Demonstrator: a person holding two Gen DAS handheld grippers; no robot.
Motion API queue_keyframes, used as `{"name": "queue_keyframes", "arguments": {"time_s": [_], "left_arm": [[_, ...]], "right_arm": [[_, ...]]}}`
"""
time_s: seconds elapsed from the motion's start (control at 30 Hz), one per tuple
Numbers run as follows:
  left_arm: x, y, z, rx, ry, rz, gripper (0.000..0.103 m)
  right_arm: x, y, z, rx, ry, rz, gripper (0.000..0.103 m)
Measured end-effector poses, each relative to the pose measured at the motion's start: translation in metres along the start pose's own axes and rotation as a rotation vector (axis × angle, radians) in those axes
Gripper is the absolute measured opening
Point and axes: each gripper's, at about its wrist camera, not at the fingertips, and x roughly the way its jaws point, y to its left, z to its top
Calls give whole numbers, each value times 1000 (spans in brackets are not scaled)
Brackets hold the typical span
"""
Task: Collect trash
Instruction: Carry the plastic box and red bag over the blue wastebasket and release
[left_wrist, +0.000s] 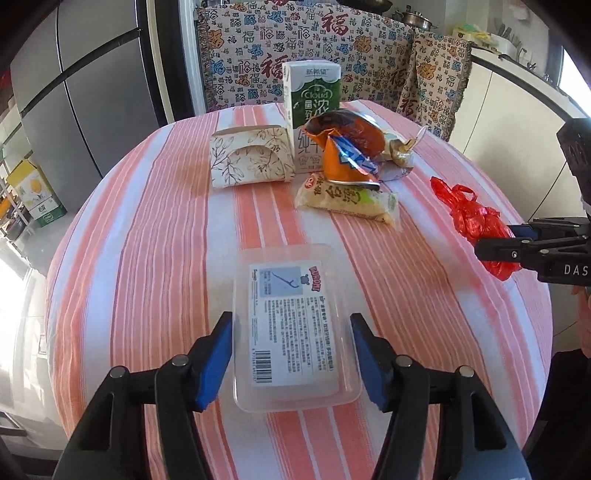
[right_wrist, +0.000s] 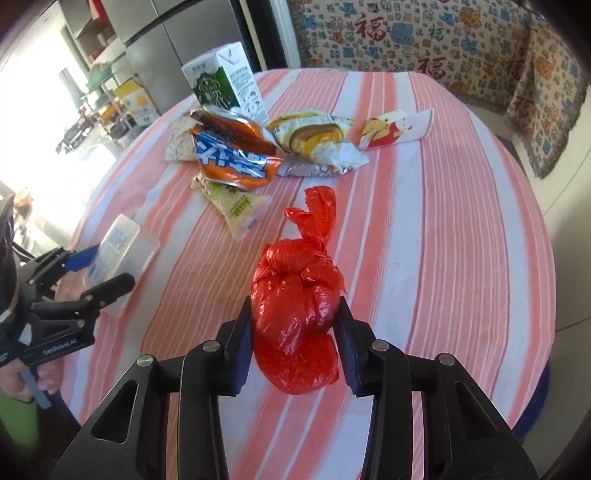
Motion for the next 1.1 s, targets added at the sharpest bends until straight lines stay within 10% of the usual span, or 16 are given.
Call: {"name": "queue_keyframes", "arguments": {"time_s": [0.53,1.1], "left_arm": [[-13,-222,52,169,-99,-328,63],[85,-440,64,361,1,-484,63]], "right_arm": [[-134,-203,-74,229,-147,-253,41],[-133,-349,-166,470,-134,-322,41]]}}
